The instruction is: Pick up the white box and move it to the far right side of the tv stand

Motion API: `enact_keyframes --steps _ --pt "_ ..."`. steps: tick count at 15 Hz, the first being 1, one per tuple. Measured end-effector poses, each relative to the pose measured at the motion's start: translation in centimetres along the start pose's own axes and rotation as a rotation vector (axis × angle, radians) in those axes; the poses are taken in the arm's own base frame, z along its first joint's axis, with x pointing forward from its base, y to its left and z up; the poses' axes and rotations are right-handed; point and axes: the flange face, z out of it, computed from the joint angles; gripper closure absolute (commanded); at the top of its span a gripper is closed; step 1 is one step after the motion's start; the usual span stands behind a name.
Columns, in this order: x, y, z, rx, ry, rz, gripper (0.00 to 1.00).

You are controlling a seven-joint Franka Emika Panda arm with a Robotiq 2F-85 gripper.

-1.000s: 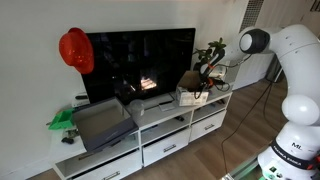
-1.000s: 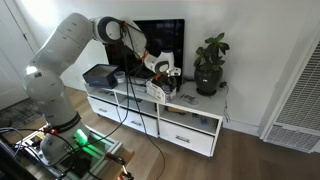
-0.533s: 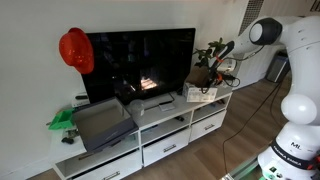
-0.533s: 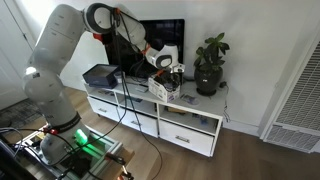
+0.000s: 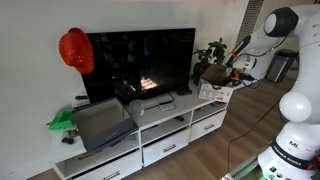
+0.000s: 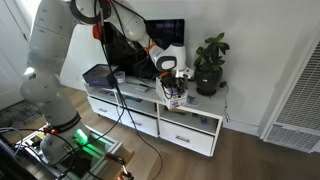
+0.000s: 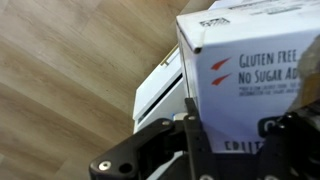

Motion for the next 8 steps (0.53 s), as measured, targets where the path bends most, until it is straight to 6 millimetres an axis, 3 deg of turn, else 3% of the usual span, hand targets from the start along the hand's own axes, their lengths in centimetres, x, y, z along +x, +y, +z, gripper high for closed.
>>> enact_keyframes --steps 5,8 --pt "-0.8 8.1 -0.2 -0.046 -0.012 0.250 0.96" --pt "-1.0 10.5 -0.5 -0.068 0.001 0.347 0.96"
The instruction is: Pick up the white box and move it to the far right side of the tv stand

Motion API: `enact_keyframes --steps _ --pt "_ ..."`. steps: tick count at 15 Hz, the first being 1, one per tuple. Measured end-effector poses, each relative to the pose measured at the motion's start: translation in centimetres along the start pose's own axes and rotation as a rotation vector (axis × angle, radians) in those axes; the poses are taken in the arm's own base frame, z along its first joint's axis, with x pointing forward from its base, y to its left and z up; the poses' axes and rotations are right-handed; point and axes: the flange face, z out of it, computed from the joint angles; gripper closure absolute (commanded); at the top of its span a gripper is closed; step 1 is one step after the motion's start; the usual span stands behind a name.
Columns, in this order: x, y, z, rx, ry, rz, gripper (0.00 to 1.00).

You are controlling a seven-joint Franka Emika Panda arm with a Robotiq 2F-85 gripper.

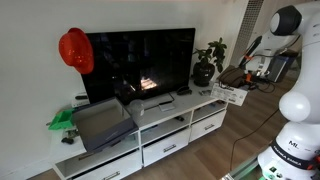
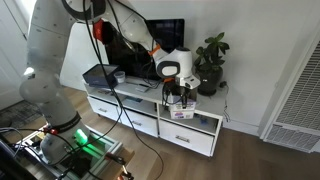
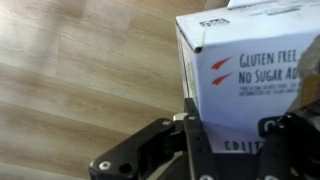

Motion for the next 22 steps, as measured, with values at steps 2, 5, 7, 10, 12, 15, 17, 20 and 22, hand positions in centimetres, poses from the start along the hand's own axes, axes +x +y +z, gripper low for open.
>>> enact_keyframes --steps 2,5,7,10,12,15,17,20,22 --pt "0.0 0.0 -0.1 0.000 0.001 0.012 0.96" --pt "-0.3 -0.5 -0.2 0.002 0.001 0.012 0.99" --pt "-0.2 -0.2 0.5 -0.008 -0.006 0.039 0.99" --pt "1.5 1.2 2.7 -0.048 0.001 0.171 0.99" --pt "3.6 2.4 3.8 -0.066 0.015 0.265 0.99" --pt "6.9 4.1 4.4 -0.059 0.035 0.400 0.99" --pt "8.9 4.7 4.0 -0.039 0.055 0.482 0.99" --pt "11.6 4.5 3.2 -0.010 0.091 0.568 0.99" --pt "13.0 3.5 3.0 0.006 0.109 0.595 0.99"
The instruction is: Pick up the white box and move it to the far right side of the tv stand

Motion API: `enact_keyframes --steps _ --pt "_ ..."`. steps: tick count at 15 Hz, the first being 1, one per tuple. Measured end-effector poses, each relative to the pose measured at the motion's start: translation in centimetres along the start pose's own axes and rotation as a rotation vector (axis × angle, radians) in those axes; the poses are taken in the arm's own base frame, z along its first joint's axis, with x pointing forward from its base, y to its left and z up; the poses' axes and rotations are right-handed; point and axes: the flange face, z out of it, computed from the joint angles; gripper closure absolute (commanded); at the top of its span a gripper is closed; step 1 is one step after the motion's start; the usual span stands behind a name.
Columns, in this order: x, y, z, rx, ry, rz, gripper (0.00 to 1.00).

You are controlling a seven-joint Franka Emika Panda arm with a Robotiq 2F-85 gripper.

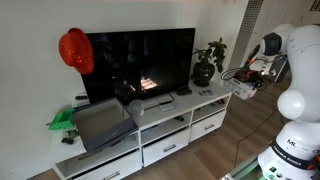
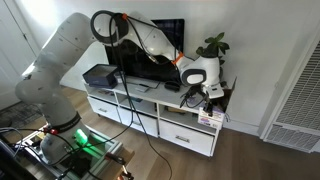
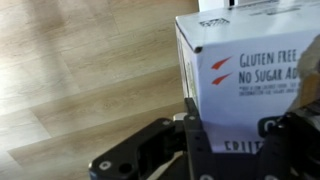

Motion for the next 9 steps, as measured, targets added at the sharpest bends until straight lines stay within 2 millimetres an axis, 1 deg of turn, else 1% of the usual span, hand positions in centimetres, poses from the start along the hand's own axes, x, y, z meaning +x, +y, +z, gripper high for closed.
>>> enact_keyframes --steps 3,6,9 --pt "-0.5 -2.9 0.4 0.027 0.009 0.013 0.99" --pt "-1.8 -5.9 1.3 0.038 -0.010 0.013 0.99" --pt "-2.9 -8.3 2.1 0.033 -0.037 0.013 0.99"
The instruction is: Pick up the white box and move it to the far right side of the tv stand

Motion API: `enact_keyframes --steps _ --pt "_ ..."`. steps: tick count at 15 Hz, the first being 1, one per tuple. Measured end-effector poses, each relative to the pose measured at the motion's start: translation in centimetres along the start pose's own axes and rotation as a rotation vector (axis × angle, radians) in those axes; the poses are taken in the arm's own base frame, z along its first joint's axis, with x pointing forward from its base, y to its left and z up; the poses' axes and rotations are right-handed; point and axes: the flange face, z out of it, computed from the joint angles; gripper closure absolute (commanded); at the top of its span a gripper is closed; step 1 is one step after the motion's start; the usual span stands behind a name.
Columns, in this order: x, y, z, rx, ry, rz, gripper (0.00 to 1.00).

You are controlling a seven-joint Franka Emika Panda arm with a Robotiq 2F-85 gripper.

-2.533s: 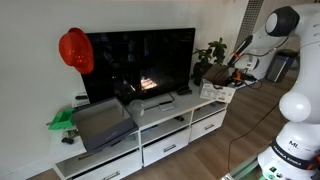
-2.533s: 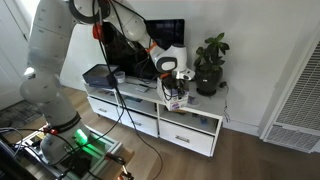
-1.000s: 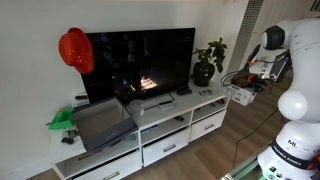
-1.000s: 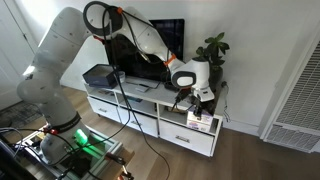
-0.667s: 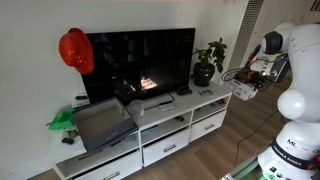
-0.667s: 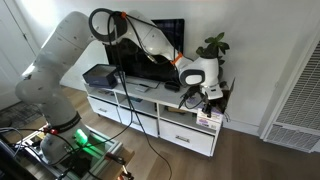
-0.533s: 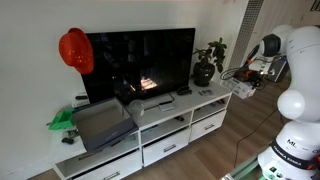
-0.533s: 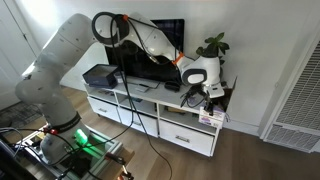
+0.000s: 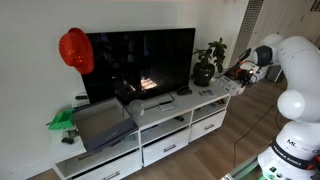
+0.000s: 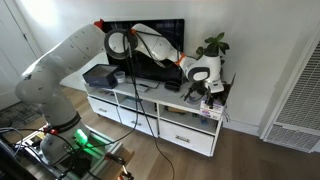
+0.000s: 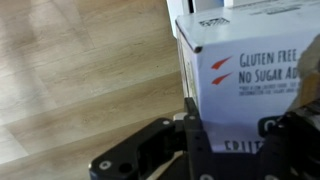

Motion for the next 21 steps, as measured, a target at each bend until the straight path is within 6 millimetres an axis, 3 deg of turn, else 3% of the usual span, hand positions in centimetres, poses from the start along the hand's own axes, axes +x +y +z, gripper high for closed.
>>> enact_keyframes --steps 10,21 --pt "-2.0 -4.0 2.5 -0.014 -0.006 0.072 0.99" --pt "-3.6 -5.2 4.4 -0.046 0.083 0.050 0.99"
